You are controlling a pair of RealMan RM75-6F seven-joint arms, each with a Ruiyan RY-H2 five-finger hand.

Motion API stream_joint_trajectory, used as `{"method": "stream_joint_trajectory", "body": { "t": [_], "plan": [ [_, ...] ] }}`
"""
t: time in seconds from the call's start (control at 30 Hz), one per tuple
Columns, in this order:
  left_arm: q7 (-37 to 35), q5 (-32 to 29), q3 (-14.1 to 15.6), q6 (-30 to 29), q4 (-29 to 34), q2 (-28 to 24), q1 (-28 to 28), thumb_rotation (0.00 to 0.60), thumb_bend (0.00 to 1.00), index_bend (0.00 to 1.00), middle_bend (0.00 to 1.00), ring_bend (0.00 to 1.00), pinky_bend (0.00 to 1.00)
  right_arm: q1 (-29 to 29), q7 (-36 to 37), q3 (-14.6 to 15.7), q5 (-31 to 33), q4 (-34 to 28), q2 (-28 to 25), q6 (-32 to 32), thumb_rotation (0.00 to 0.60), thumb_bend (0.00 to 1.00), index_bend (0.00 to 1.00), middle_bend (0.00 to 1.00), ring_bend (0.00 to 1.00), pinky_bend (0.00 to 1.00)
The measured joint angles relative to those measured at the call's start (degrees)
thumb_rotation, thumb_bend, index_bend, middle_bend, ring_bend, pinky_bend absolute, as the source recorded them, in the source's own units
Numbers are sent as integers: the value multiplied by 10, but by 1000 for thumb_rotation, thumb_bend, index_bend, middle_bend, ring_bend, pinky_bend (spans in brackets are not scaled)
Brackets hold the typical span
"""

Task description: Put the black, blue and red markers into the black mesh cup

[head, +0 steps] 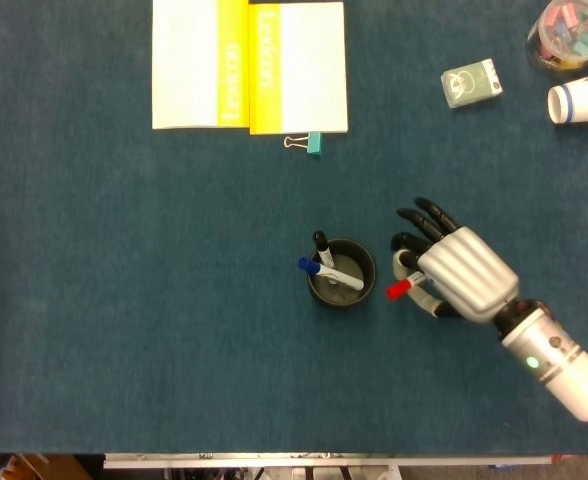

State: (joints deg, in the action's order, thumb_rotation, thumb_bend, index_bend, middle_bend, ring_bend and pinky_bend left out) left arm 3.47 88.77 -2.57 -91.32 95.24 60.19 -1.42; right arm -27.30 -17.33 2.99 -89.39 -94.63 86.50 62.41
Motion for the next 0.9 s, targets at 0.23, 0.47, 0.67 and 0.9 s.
{"method": "stream_joint_trajectory", "body": {
  "t": [0.23,0.47,0.67,0.9],
  "plan": [
    [13,6,1,-1,15,-3,-1,600,358,305,202,201,96,-9,136,-15,-26,-92,-54,18,600,359,613,362,102,0],
    [15,8,2,-3,23,-8,0,600,358,305,202,201,96,-19,262,-22,-53,-136,-78,31,600,354,613,362,101,0],
    [13,9,2,-7,25,-11,1,600,358,305,202,201,96,-33,325,-29,-60,-136,-56,27,600,351,613,364,101,0],
    [7,5,3,-7,21,-12,5,600,358,305,202,201,96,-55,341,-42,-45,-96,-3,1,600,352,613,364,102,0]
  ]
}}
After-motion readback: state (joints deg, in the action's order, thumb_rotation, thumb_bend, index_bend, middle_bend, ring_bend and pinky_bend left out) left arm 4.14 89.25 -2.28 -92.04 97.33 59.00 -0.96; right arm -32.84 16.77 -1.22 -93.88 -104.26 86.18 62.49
